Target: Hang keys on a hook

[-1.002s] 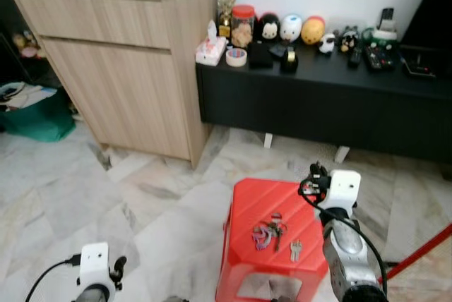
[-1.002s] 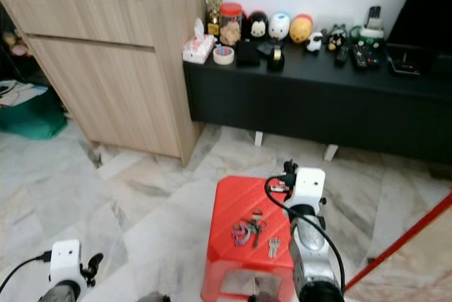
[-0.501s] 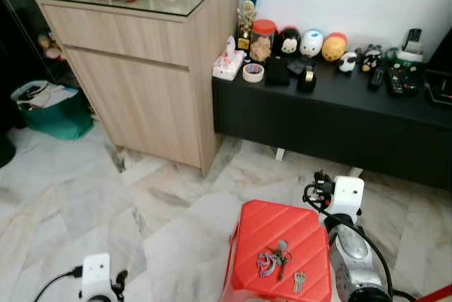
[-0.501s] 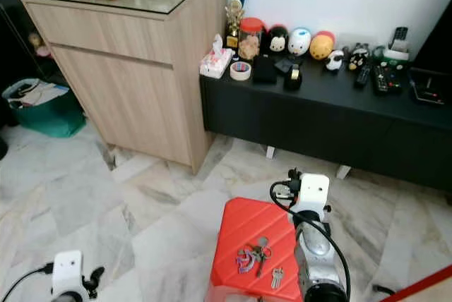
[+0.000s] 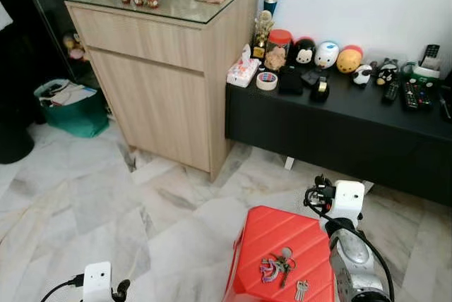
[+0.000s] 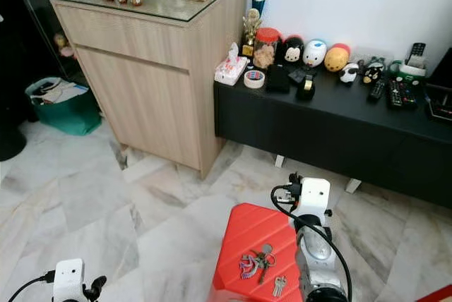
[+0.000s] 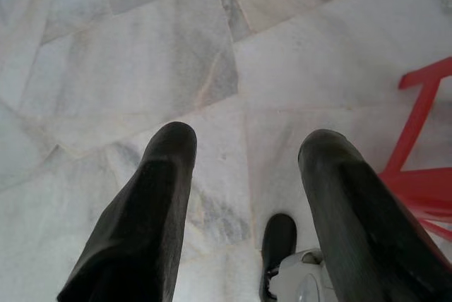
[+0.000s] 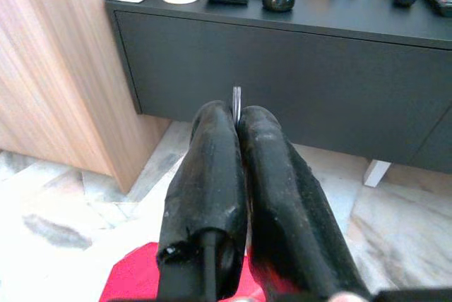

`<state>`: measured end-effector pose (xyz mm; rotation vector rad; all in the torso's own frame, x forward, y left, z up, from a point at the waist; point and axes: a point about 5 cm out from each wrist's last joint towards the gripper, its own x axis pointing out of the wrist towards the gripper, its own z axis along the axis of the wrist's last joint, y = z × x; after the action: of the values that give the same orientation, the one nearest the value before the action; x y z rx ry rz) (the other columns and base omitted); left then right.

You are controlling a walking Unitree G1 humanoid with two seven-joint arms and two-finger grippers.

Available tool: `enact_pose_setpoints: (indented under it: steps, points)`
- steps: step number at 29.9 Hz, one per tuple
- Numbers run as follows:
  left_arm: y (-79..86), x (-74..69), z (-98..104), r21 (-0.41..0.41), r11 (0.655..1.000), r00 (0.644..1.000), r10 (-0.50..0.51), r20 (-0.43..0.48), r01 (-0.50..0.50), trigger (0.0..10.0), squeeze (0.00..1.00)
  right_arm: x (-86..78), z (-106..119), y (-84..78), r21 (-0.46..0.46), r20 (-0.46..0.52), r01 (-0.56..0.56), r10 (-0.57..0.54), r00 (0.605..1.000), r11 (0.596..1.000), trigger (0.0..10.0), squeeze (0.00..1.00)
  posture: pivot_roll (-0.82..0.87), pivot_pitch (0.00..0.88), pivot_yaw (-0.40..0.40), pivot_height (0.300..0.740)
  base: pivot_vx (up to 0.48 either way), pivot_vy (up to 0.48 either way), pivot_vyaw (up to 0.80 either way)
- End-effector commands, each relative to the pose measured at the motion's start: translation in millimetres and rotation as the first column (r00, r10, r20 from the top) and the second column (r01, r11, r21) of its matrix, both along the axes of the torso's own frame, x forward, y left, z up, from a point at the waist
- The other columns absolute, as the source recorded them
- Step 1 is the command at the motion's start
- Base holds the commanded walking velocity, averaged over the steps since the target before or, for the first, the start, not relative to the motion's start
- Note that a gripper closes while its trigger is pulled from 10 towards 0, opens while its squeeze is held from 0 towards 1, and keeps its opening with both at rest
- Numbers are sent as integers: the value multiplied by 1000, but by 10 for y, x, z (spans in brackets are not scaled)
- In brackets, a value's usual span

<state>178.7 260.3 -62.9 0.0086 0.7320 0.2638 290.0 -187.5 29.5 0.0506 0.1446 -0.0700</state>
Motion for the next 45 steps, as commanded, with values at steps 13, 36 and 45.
enact_pose_setpoints:
  steps: [13,36,45]
  points:
    - [-71,-127,-94,-32,999,998,-15,-59,13,10000,0,-29,-43,-57,-8,-28,35,-35,999,999,10000,0,25,0,-31,740,-188,0,0]
    - [-41,-271,-162,-53,998,992,10,-126,-17,10000,0,-19,-39,-79,2,-29,62,-62,998,998,10000,0,20,0,-30,740,-324,0,0]
    - [-25,-355,-193,-59,998,988,13,-154,-22,10000,0,-39,-38,-134,-15,-25,83,-83,996,996,10000,0,17,0,-35,740,-328,0,0]
